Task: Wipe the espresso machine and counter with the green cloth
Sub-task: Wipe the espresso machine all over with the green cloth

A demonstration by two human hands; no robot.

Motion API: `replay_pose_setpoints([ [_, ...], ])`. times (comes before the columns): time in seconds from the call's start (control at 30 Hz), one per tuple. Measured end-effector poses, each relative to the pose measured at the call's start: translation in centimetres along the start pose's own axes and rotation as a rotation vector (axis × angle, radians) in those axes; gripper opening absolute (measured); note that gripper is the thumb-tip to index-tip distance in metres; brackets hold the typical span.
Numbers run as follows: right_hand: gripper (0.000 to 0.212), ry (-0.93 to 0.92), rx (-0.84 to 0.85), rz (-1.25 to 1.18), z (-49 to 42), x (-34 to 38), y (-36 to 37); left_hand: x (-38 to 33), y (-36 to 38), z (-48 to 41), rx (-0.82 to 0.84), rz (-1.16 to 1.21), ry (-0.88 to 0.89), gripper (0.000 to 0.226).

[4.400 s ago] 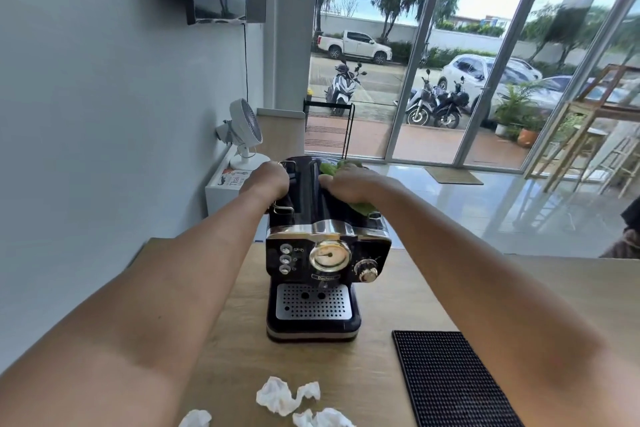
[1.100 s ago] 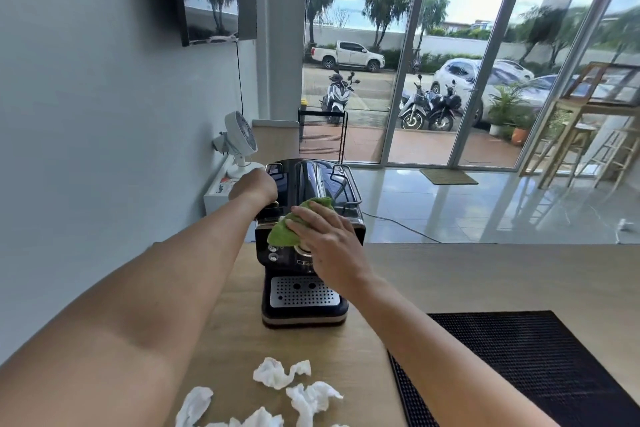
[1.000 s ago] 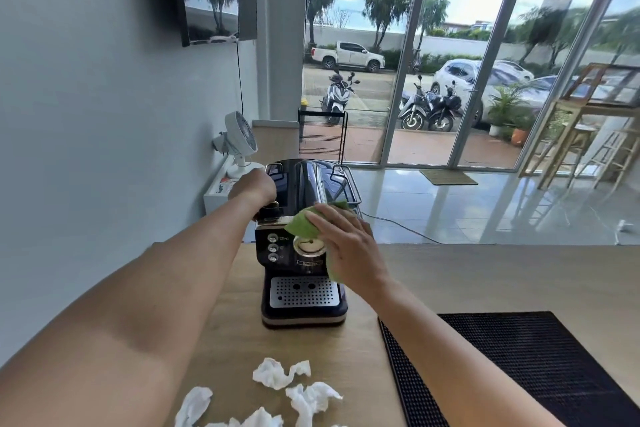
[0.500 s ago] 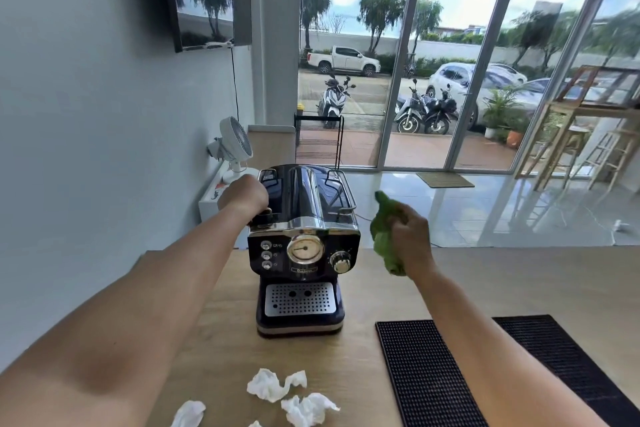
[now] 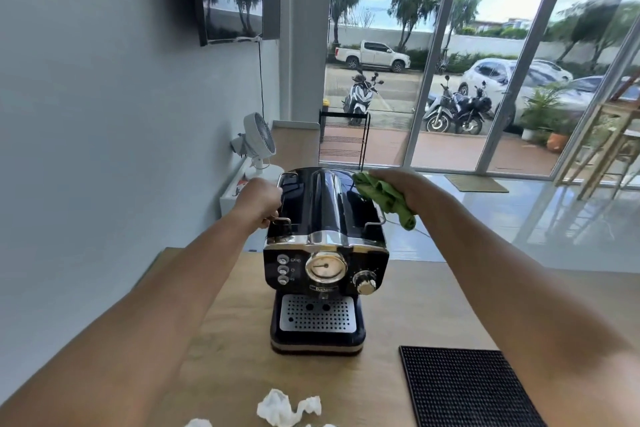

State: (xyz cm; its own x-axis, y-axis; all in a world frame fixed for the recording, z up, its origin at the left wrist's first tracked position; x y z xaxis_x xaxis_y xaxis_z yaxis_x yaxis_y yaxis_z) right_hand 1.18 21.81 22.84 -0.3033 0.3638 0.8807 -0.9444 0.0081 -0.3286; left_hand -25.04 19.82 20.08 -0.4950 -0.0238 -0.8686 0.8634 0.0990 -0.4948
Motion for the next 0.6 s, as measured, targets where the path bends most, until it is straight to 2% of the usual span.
replay_pose_setpoints([
  [0.13, 0.025, 0.009, 0.035, -0.049, -1.8, -0.1, 0.2, 0.1, 0.1, -0.6, 0.017, 0.09, -0.064, 0.019],
  [0.23, 0.025, -0.01, 0.016, -0.089, -1.2, -0.2, 0.1, -0.2, -0.2, -1.3, 0.039, 0.047, -0.072, 0.014],
  [0.33, 0.029, -0.007, 0.051, -0.125, 0.9, -0.7, 0.0, -0.4, -0.7, -2.8, 0.041, -0.066, 0.004, 0.018],
  [0.47, 0.029, 0.013, 0.174, -0.223, 5.3, -1.7, 0.0, -2.1, -0.7, -3.8, 0.123, -0.311, 0.145, 0.025],
  [0.6, 0.032, 0.047, 0.244, -0.354, 9.2, -2.7, 0.9, -3.6, 0.0, -5.5, 0.189, -0.393, 0.123, 0.023],
])
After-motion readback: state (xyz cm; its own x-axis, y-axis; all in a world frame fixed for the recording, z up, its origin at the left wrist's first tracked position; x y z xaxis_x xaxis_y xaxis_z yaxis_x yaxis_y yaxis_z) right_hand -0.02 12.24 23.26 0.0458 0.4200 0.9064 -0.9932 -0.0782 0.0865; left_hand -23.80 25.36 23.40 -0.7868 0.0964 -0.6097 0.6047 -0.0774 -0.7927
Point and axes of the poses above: each hand's wrist, its own z-axis away from the middle knuckle, its own y-axis out of the palm, x = y × z, the point moved 2 cm from there along -z, towards the middle knuckle, and after that the axes turned 6 degrees about y, right-handed, at the moved point
